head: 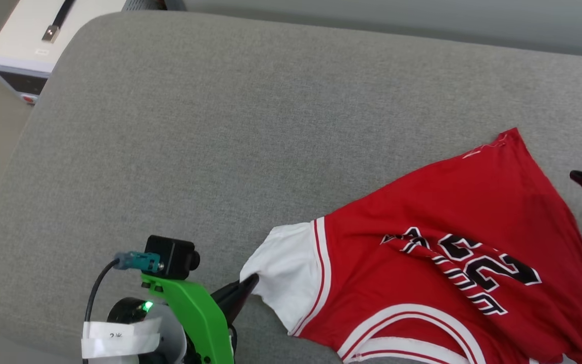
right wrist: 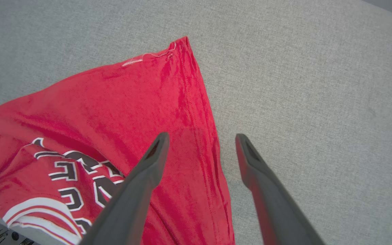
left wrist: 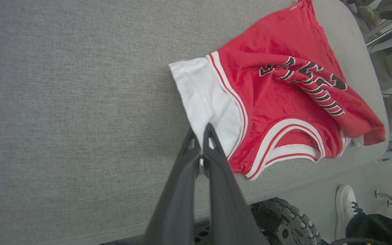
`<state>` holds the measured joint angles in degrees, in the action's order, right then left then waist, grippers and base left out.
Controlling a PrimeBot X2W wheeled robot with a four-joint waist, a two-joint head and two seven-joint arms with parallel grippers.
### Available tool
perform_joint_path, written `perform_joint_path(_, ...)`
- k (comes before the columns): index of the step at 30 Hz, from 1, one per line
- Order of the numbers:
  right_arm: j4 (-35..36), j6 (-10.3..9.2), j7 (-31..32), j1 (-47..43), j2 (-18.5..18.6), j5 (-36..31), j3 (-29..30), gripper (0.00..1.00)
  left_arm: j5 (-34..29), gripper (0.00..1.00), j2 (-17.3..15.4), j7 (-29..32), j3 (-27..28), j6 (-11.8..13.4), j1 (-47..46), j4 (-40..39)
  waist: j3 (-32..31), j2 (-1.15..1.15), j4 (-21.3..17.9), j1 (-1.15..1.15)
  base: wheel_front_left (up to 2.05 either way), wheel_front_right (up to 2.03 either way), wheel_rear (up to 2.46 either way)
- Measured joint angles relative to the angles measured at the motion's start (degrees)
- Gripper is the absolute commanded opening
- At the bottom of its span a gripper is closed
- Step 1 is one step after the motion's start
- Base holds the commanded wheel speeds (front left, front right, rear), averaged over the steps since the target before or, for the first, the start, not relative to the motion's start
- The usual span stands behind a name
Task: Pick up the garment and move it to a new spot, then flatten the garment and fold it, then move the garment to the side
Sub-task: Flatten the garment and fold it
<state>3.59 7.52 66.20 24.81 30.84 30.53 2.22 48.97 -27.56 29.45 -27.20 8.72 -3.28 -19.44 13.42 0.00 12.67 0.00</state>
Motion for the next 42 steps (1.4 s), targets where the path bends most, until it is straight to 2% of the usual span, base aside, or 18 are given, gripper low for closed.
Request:
perform_joint_path(6,-7.43,0.00,0.35,9.03,2.16,-2.29,-4.04,1.00,-0.69,0.00,0.98,-0.25,-1.05,-0.67,-2.29,-0.05,4.59,0.00,2.88,0.00,0.00,0.00,0.00)
perform_joint_path(12,-12.91,0.00,0.10,14.16,4.03,-2.72,-7.16,1.00,-1.12,0.00,2.12,-0.74,-1.68,-0.99,-3.68,-0.03,8.32,0.00,6.02,0.00,0.00,0.00,0.00)
perform_joint_path(19,-16.86,0.00,-0.42,15.61,5.79,-2.57,-10.84,1.00,-1.21,0.00,2.78,-1.24,-2.33,-1.36,-4.17,0.52,11.22,0.00,8.96,0.00,0.00,0.00,0.00)
perform_joint_path(29,-17.94,0.00,-0.40,16.03,9.17,-0.77,-14.27,1.00,-1.21,0.00,3.67,-1.76,-2.74,-1.68,-4.50,1.63,12.91,0.00,10.99,0.00,0.00,0.00,0.00)
perform_joint_path(30,-18.08,0.00,-0.34,16.02,9.36,-0.51,-14.40,0.66,-1.20,0.00,3.70,-1.77,-2.75,-1.68,-4.53,1.75,12.94,0.00,11.07,0.00,0.00,0.00,0.00)
perform_joint_path(31,-18.17,0.00,-0.32,15.99,9.56,-0.33,-14.56,0.42,-1.20,0.00,3.74,-1.83,-2.77,-1.68,-4.57,1.88,12.93,0.00,11.14,0.00,0.00,0.00,0.00)
perform_joint_path(32,-18.20,0.00,-0.35,15.90,9.71,-0.07,-14.66,0.00,-1.20,0.00,3.78,-1.93,-2.80,-1.68,-4.64,1.96,12.90,0.00,11.19,0.00,0.00,0.00,0.00)
perform_joint_path(42,-20.83,0.00,-7.27,15.74,7.61,1.45,-13.38,0.00,-1.10,0.00,3.74,-2.26,-2.32,-1.75,-5.02,2.72,11.02,0.00,10.69,0.00,0.00,0.00,0.00)
